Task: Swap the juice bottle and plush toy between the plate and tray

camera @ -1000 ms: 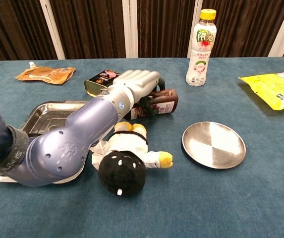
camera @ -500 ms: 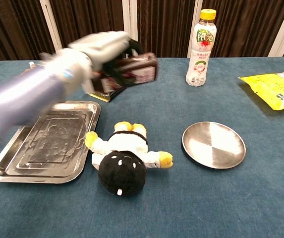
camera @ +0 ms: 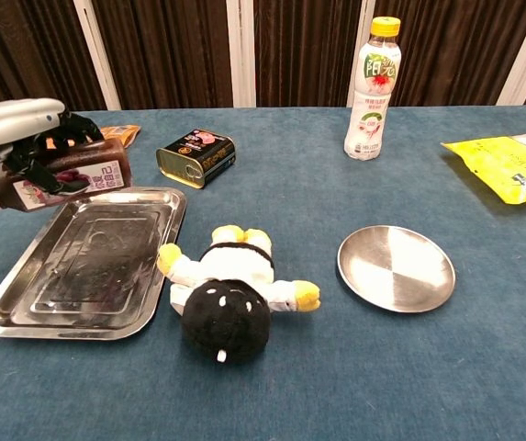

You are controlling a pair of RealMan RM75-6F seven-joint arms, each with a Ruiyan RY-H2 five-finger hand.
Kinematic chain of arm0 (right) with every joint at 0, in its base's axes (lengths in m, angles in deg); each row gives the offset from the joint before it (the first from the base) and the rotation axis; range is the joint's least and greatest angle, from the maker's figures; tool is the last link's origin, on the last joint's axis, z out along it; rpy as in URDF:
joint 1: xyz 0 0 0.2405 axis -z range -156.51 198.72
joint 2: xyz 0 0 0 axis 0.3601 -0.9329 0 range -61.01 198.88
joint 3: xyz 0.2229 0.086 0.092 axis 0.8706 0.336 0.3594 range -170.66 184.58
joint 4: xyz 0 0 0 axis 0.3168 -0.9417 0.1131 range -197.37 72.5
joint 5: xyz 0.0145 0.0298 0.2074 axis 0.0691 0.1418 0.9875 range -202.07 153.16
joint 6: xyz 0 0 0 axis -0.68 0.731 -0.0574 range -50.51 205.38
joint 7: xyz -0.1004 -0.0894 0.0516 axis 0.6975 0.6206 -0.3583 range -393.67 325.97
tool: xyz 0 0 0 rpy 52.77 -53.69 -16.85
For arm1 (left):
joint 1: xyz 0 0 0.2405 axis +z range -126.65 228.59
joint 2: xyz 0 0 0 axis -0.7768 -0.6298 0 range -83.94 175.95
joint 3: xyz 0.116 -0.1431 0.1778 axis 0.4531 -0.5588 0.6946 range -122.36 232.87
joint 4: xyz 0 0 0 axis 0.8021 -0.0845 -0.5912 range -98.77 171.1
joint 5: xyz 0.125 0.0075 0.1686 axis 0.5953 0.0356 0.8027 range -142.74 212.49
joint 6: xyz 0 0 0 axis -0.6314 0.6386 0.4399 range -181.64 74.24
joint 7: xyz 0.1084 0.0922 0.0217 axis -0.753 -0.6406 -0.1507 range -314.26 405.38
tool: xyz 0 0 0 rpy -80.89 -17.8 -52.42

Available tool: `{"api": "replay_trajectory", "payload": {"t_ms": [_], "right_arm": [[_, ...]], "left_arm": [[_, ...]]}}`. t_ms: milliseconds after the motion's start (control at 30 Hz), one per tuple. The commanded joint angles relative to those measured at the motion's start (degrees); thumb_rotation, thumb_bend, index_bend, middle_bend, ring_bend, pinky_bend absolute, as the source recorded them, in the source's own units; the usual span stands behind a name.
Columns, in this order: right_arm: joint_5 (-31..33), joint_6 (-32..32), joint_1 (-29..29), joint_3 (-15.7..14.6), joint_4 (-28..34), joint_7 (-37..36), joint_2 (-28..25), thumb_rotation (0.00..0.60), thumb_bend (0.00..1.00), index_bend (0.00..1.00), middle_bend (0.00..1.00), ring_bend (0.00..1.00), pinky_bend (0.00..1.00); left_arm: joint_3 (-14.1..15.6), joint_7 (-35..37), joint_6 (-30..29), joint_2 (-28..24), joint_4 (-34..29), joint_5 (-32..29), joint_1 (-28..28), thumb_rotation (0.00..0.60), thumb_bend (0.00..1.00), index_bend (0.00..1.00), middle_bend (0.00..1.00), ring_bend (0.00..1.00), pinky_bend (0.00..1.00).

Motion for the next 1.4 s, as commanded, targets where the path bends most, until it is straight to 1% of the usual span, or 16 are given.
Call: {"api": "replay_trajectory", "payload": {"t_ms": [33, 133, 233, 300, 467, 533, 600, 700, 767, 833, 900, 967, 1033, 1100, 1233, 1400], "right_arm": [[0.16, -0.24, -0.09, 0.07, -0.22, -0.04, 0.05, 0.600, 0.02, 0.11, 0.06, 0.06, 0.00], [0.05, -0.23, -0.09, 0.07, -0.24, -0.18, 0.04, 0.600, 0.03, 0.11, 0.06, 0.06, 0.00], [0.02, -0.35, -0.07, 0.02, -0.33, -0.31, -0.03, 0.600, 0.03, 0.11, 0.06, 0.06, 0.00], [0.00, -0.41, -0.04, 0.03, -0.23, -0.51, -0.18, 0.600, 0.03, 0.11, 0.06, 0.06, 0.00], [-0.05, -0.07, 0.12, 0.20, -0.19, -0.82, -0.41, 0.600, 0.03, 0.11, 0.06, 0.06, 0.00], [-0.06, 0.04, 0.20, 0.21, -0.10, -0.87, -0.52, 0.600, 0.03, 0.11, 0.06, 0.06, 0.00], [-0.11, 0.07, 0.24, 0.18, 0.04, -0.85, -0.59, 0.600, 0.03, 0.11, 0.06, 0.06, 0.00], [-0.14, -0.03, 0.22, 0.11, 0.22, -0.66, -0.70, 0.600, 0.03, 0.11, 0.06, 0.06, 0.00], [-0.18, -0.21, 0.17, -0.03, 0.17, -0.47, -0.67, 0.600, 0.03, 0.11, 0.06, 0.06, 0.00], [-0.90, -0.61, 0.01, -0.34, 0.32, -1.01, -0.79, 0.600, 0.03, 0.11, 0.06, 0.06, 0.00], [-2.53, -1.29, -0.34, -0.90, 0.51, -2.55, -0.86, 0.600, 0.03, 0.11, 0.06, 0.06, 0.00], [-5.56, -2.82, -1.25, -1.92, 0.75, -5.34, -1.04, 0.600, 0.03, 0.11, 0.06, 0.06, 0.00], [-9.48, -4.70, -2.93, -2.83, 0.75, -8.22, -1.39, 0.600, 0.03, 0.12, 0.06, 0.06, 0.00], [-14.43, -6.07, -5.71, -3.06, 0.79, -9.73, -1.29, 0.600, 0.03, 0.12, 0.06, 0.06, 0.00], [-20.83, -11.05, -12.50, -2.43, 3.23, -9.97, -0.72, 0.600, 0.03, 0.12, 0.06, 0.06, 0.00], [-22.12, -22.16, -22.12, -0.69, 8.73, -7.61, 1.04, 0.600, 0.03, 0.12, 0.06, 0.06, 0.00]], "left_arm": [[0.92, 3.60, 1.06, 2.89, 5.41, 2.70, 0.86, 0.600, 0.67, 0.43, 0.48, 0.43, 0.59], [1.24, 3.25, 0.77, 4.61, 7.30, 3.95, 0.94, 0.600, 0.60, 0.41, 0.43, 0.40, 0.57], [1.55, 1.93, 1.34, 5.73, 8.15, 3.84, 0.99, 0.600, 0.46, 0.36, 0.33, 0.31, 0.51], [1.63, 0.45, 1.95, 5.98, 7.88, 2.96, 1.04, 0.600, 0.34, 0.30, 0.24, 0.21, 0.45], [1.34, -3.03, 1.81, 5.50, 4.78, 1.58, 1.23, 0.600, 0.10, 0.18, 0.06, 0.03, 0.31], [1.46, -6.88, 1.33, 4.14, 1.05, -0.97, 1.69, 0.600, 0.03, 0.14, 0.02, 0.00, 0.25], [1.63, -13.39, -0.98, 2.48, -3.52, -4.37, 2.13, 0.600, 0.01, 0.10, 0.00, 0.00, 0.22], [1.07, -25.28, -9.66, -0.26, -13.97, -8.72, 3.09, 0.600, 0.01, 0.09, 0.00, 0.00, 0.21], [1.08, -29.34, -15.42, -2.11, -20.22, -7.57, 4.17, 0.600, 0.01, 0.10, 0.00, 0.00, 0.21], [2.59, -30.25, -21.48, -4.86, -25.12, -2.33, 6.65, 0.600, 0.01, 0.11, 0.00, 0.00, 0.21], [5.21, -29.22, -29.46, -7.57, -27.46, 5.42, 10.89, 0.600, 0.02, 0.12, 0.01, 0.00, 0.20], [8.46, -26.66, -36.40, -10.12, -26.36, 12.29, 15.67, 0.600, 0.02, 0.13, 0.01, 0.00, 0.19], [11.01, -20.80, -40.19, -13.04, -24.43, 16.03, 19.77, 0.600, 0.02, 0.13, 0.01, 0.00, 0.18], [12.33, -13.60, -41.72, -15.74, -22.08, 17.57, 22.70, 0.600, 0.02, 0.13, 0.01, 0.00, 0.18], [12.86, -5.01, -42.83, -17.91, -17.70, 17.07, 26.74, 0.600, 0.02, 0.13, 0.01, 0.00, 0.17], [12.29, 0.94, -42.80, -16.57, -12.48, 16.95, 30.03, 0.600, 0.02, 0.13, 0.01, 0.00, 0.16]]}}
